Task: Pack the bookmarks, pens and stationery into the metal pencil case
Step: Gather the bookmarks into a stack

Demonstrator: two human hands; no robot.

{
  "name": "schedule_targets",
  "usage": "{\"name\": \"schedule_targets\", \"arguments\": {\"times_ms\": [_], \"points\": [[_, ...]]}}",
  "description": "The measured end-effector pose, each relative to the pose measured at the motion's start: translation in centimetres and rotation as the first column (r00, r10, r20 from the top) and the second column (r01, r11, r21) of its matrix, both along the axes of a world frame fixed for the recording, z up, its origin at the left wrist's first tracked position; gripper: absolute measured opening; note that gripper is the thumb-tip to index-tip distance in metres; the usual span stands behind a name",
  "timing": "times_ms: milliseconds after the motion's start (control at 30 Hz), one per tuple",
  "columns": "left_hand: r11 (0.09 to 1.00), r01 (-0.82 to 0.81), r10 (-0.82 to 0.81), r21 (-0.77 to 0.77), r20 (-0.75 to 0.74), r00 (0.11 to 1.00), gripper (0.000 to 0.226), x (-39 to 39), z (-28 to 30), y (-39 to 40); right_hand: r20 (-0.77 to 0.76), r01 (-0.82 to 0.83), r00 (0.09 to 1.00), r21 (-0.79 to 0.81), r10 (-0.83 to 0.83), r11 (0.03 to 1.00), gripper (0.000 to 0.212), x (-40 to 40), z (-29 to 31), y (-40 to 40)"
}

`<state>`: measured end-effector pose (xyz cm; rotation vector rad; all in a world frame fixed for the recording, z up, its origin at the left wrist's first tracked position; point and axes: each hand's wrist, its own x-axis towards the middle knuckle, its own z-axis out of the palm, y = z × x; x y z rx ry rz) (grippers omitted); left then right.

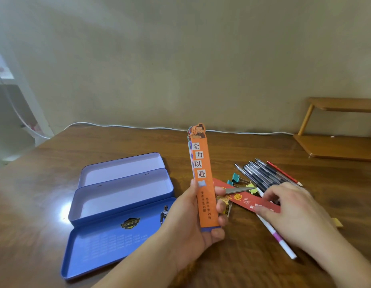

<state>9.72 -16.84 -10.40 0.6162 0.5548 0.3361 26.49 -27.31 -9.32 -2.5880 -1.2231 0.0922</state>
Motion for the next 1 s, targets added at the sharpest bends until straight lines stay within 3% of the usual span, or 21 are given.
{"name": "schedule_targets", "arguments": {"times_ms": [133,267,333,400,467,533,600,667,800,933,1000], "points": [[1.0,-0.002,0.002,-0.021,0.002,1.0,0.063,-0.1,0.0,0.1,-0.129,0.164,0.982,0.206,-0.139,0.965,0.011,2.4,1.2,-1.2],[1.0,0.015,-0.014,-0.015,0.011,1.0,0.065,-0.1,0.0,0.0,-0.166,0.277,0.96,0.472,-0.225,0.837,0.012,5.3,1.1,-3.4],[0.999,0.031,-0.031,0.011,0.015,0.999,0.065,-0.1,0.1,-0.1,-0.264,0.259,0.959,0.658,-0.106,0.707,0.026,4.3,2.1,-3.7],[0.997,0.053,-0.054,0.063,0.011,0.998,0.065,-0.1,0.0,-0.4,-0.473,0.294,0.866,0.745,0.162,0.599,0.03,1.5,2.9,-2.6],[0.993,0.057,-0.059,0.107,0.012,0.998,0.063,0.2,0.1,-0.8,-0.584,0.286,0.729,0.735,0.358,0.615,0.033,-1.4,2.8,-1.5],[0.99,0.046,-0.048,0.132,0.017,0.999,0.063,0.5,0.1,-1.4,-0.601,0.222,0.692,0.705,0.4,0.674,0.028,-4.5,2.3,-0.7],[0.99,0.022,-0.024,0.139,0.015,1.0,0.061,0.7,0.0,-1.8,-0.562,0.13,0.742,0.654,0.364,0.745,0.022,-6.6,1.6,-0.1],[0.991,-0.005,0.005,0.136,0.005,1.0,0.058,0.8,-0.2,-2.0,-0.421,-0.016,0.851,0.575,0.313,0.818,0.021,-7.2,1.1,0.2],[0.987,0.012,-0.01,0.163,-0.014,1.0,0.059,0.8,-0.6,-1.8,-0.1,-0.165,0.97,0.403,0.222,0.9,0.041,-6.5,0.6,0.3],[0.967,0.068,-0.05,0.244,-0.081,0.995,0.065,1.0,-0.6,-2.0,0.06,-0.242,0.969,0.443,0.241,0.863,0.048,-5.9,0.3,0.1],[0.951,0.066,-0.029,0.302,-0.127,0.991,0.062,1.2,-0.6,-2.0,0.062,-0.244,0.963,0.62,0.264,0.746,0.037,-5.1,0.2,0.1]]}}
